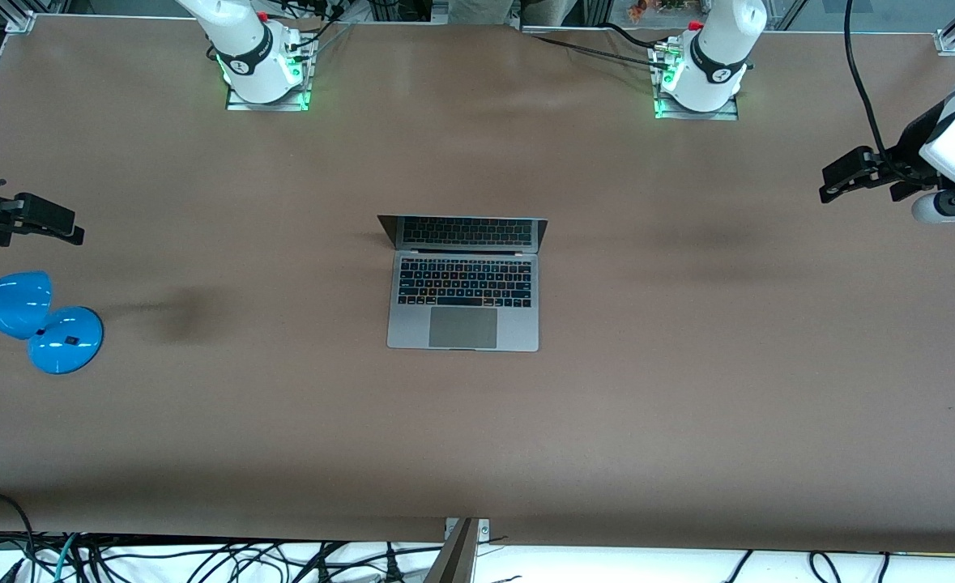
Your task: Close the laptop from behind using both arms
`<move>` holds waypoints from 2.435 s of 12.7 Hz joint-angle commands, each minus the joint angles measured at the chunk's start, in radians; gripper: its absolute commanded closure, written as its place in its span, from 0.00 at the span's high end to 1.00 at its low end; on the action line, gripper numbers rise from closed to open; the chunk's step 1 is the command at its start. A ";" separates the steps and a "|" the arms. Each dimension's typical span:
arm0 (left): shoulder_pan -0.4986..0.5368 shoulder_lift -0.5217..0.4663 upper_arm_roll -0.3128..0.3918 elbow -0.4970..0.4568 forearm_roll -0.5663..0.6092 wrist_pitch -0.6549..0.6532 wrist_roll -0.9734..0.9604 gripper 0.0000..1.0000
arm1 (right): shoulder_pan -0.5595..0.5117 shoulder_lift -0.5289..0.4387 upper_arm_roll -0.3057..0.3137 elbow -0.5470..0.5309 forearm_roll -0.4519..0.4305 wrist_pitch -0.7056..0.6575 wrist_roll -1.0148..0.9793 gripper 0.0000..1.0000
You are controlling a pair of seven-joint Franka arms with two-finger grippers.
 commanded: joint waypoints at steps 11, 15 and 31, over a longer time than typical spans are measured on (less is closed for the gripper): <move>-0.007 0.009 -0.009 0.017 0.022 -0.001 -0.004 1.00 | -0.002 -0.020 0.008 -0.018 -0.015 -0.005 -0.005 1.00; -0.008 0.015 -0.009 0.023 0.021 0.007 -0.004 1.00 | -0.002 -0.018 0.006 -0.018 -0.015 -0.005 -0.007 1.00; -0.018 0.031 -0.153 -0.026 -0.053 0.034 -0.142 1.00 | 0.000 -0.018 0.012 -0.018 -0.007 -0.005 -0.004 1.00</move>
